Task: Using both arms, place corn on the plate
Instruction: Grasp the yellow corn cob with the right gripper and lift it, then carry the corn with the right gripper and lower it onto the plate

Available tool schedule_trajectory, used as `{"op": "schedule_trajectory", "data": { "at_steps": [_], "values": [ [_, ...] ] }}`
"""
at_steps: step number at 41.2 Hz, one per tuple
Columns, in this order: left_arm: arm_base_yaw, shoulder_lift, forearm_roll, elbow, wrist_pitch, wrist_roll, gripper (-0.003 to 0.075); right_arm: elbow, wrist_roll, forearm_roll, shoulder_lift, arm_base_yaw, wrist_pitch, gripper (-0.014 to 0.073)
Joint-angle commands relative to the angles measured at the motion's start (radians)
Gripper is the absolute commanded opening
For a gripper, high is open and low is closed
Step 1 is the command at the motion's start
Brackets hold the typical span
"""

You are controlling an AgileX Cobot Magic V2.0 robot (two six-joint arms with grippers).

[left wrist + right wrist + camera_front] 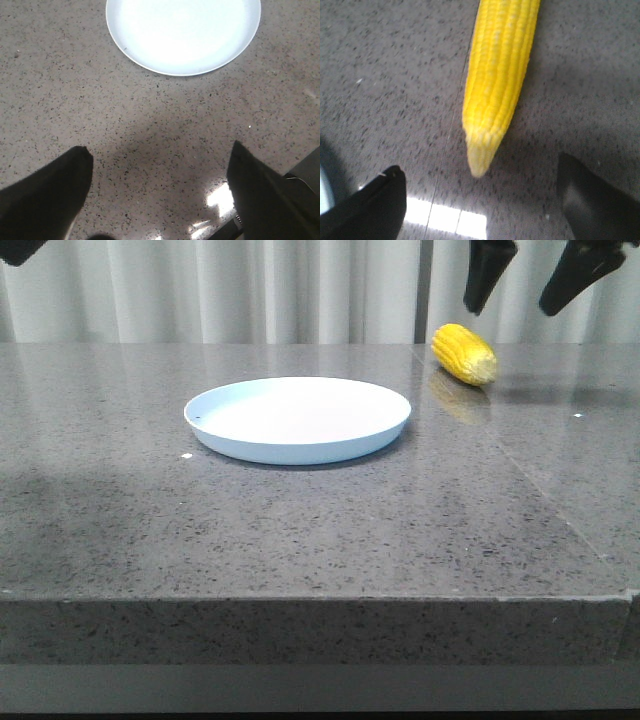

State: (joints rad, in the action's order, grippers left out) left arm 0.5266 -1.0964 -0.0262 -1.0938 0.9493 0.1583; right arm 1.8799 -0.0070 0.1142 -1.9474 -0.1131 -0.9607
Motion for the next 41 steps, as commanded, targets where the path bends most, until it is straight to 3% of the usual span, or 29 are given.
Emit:
{"op": "schedule_trajectory", "data": {
  "at_steps": [1,16,19,22,25,41],
  "values": [
    [0.008,0.021,-0.007,-0.025,-0.049,-0.011,0.0544,0.127,0.019,-0.016,-0.036,0.004,0.030,0.0633],
    [0.008,0.021,-0.007,-0.025,-0.049,-0.011,0.0544,0.346,0.034,0.014,-0.264,0.004,0.066,0.0617],
    [0.008,0.021,-0.007,-0.025,-0.049,-0.011,0.0544,0.349,0.034,0.014,-0.268,0.004,0.063,0.0504],
    [0.008,0.021,-0.007,-0.025,-0.049,-0.011,0.0544,0.349,0.034,0.014,-0.266,0.004,0.067,0.0339],
    [0.008,0.021,-0.007,-0.025,-0.049,-0.011,0.0544,0.349,0.034,0.017,-0.259,0.004,0.066,0.0245],
    [0.008,0.021,-0.007,-0.025,-0.055,-0.011,0.0544,0.346,0.007,0.021,-0.094,-0.030,-0.024,0.0237]
  ]
}}
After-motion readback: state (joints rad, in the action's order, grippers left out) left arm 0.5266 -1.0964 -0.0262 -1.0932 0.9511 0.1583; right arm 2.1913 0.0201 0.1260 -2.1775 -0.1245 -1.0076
